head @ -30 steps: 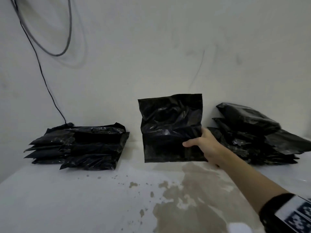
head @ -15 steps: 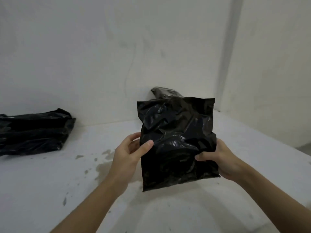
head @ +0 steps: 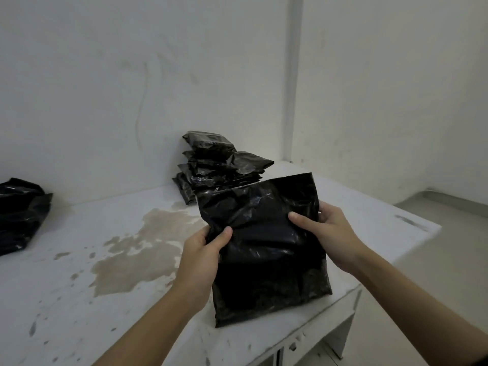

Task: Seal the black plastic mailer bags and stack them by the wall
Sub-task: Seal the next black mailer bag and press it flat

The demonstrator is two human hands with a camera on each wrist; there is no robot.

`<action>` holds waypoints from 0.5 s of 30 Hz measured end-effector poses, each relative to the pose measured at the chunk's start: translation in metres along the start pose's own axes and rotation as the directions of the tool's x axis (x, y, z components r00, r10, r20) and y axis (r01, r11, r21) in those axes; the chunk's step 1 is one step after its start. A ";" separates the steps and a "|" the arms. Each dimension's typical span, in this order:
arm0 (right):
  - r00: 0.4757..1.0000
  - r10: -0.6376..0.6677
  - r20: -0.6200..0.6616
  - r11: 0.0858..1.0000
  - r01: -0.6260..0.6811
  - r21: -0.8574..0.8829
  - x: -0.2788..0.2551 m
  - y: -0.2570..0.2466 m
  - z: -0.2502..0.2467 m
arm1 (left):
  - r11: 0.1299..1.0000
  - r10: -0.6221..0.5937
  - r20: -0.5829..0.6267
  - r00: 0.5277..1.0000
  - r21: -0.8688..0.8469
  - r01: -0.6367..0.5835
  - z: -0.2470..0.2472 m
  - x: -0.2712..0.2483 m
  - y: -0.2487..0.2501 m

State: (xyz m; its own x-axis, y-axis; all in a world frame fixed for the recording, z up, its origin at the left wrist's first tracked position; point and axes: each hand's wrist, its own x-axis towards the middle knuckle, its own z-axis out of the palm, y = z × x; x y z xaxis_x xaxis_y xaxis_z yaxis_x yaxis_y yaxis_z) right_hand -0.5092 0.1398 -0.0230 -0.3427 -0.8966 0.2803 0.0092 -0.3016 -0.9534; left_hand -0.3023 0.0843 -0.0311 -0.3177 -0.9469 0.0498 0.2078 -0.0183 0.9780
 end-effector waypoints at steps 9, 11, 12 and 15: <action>0.999 -0.045 -0.010 0.994 0.044 -0.100 0.010 -0.016 0.001 | 0.973 0.230 -0.090 0.969 0.054 -0.226 0.006 0.019 0.033; 0.991 -0.122 -0.059 0.984 0.112 -0.141 0.013 -0.019 0.005 | 0.963 0.266 -0.091 0.960 0.059 -0.262 0.007 0.020 0.034; 0.984 -0.156 -0.082 0.978 0.143 -0.150 0.015 -0.019 0.007 | 0.961 0.274 -0.092 0.957 0.049 -0.271 0.008 0.020 0.034; 0.965 -0.214 -0.154 0.969 0.189 -0.162 0.022 -0.019 0.007 | 0.958 0.287 -0.091 0.953 0.039 -0.285 0.009 0.022 0.033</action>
State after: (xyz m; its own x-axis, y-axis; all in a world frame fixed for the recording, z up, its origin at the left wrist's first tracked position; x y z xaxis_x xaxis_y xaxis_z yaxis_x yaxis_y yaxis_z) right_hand -0.5103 0.1233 0.0021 -0.4776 -0.7503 0.4570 -0.2079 -0.4089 -0.8886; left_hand -0.3103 0.0661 0.0042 -0.1589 -0.9373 0.3101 0.2536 0.2648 0.9304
